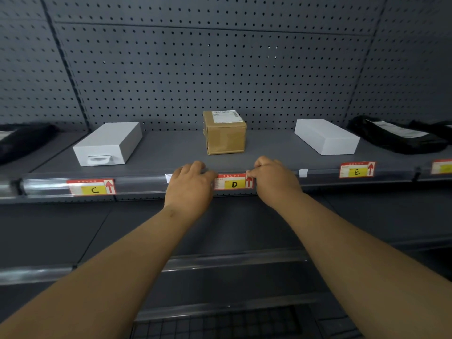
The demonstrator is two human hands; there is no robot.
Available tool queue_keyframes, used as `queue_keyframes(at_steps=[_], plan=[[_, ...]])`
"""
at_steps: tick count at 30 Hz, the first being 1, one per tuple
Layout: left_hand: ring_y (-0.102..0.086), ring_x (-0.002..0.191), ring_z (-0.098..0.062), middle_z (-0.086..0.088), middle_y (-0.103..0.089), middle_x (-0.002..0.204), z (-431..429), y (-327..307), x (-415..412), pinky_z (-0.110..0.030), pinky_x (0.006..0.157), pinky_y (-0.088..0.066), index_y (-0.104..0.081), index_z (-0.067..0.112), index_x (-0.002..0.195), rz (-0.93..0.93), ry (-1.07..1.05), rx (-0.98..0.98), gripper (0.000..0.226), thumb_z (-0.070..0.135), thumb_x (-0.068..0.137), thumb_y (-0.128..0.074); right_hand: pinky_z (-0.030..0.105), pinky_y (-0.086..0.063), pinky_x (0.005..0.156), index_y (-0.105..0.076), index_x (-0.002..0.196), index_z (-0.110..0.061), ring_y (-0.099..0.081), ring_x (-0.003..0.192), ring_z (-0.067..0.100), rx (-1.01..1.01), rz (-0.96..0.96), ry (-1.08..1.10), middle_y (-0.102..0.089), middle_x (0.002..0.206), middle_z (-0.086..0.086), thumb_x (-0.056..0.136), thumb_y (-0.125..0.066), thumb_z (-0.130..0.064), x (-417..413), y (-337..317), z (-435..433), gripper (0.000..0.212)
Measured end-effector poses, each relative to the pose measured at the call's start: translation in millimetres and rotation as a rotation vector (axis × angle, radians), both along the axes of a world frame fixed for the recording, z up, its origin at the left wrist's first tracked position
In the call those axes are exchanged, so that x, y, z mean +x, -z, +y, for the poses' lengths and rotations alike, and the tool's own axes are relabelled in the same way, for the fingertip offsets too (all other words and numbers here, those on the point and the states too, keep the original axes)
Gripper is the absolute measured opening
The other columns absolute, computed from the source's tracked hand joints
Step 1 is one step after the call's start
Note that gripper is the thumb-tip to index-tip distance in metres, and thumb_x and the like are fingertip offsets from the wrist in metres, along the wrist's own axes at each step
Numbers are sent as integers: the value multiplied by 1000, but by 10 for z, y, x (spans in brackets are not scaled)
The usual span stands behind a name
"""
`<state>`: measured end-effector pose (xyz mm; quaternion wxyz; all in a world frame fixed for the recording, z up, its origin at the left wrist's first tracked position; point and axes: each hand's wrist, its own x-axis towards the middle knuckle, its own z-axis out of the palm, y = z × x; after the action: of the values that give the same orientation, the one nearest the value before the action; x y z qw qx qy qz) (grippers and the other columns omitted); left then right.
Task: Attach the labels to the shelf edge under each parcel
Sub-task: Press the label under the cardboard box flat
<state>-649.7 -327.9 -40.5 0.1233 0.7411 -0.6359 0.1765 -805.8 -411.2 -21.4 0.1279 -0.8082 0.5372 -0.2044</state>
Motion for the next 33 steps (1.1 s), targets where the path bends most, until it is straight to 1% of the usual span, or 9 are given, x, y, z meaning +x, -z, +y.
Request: queue_keyframes(at_steps=[4,8,11,14,16,19,23,29,33], plan=[[-41,123,-26,-7,-41,137,15,-3,-13,-34,105,-27,-49,22,131,-4,-5,2,38,23,93,-44,30,-39,69,-55,115,-15,-49,89,21,-49,86,-63,-51,106,5,88,-51,-10,-21,33,-12,27],[-41,125,-27,-7,-40,140,31,-20,-41,-36,106,-27,-48,23,132,10,-12,25,38,26,95,-41,30,-40,71,-56,123,-18,-48,94,18,-71,86,-124,-54,115,4,89,-43,-9,-78,41,-41,37],[-44,122,-28,-7,-43,137,25,-62,-95,-36,105,-29,-48,24,131,12,-53,29,37,29,95,-41,40,-49,88,-55,128,-19,-48,113,25,-170,155,-212,-54,125,4,87,-46,4,-179,-23,-14,48],[-41,126,-30,-9,-41,140,-26,-130,-228,-39,108,-26,-42,24,135,-20,-76,20,44,30,92,-47,42,-48,94,-50,133,-23,-46,121,26,-220,89,-222,-52,131,3,90,-47,1,-354,-143,-86,50],[-40,127,-29,-10,-41,141,-110,-190,-404,-39,110,-23,-40,21,136,-53,-48,-12,48,29,90,-50,42,-47,97,-48,135,-23,-46,123,25,-257,29,-218,-51,134,3,93,-45,-3,-514,-238,-194,47],[-47,119,-31,-11,-49,132,-320,-273,-793,-39,105,-28,-48,14,130,-67,27,-84,44,25,88,-52,39,-46,97,-50,134,-22,-46,124,24,-302,5,-199,-51,136,4,94,-44,-7,-844,-363,-383,42],[-53,109,-34,-13,-57,121,-708,-292,-1379,-40,100,-32,-55,10,122,-56,103,-106,38,21,85,-54,36,-45,96,-51,133,-21,-48,123,25,-292,62,-157,-53,134,5,93,-46,-8,-1398,-400,-685,42],[-48,115,-26,-6,-52,127,-1245,-156,-2155,-33,105,-26,-44,15,132,-36,119,-54,43,16,88,-48,35,-44,100,-53,132,-19,-48,124,26,-220,137,-81,-51,136,6,90,-49,-3,-2181,-304,-1151,44],[-49,115,-26,-7,-52,127,-1442,-81,-2447,-33,103,-30,-41,14,135,0,99,-15,47,18,89,-50,36,-44,96,-52,132,-18,-50,120,27,-197,183,-100,-52,133,6,89,-48,0,-2433,-193,-1323,46]])
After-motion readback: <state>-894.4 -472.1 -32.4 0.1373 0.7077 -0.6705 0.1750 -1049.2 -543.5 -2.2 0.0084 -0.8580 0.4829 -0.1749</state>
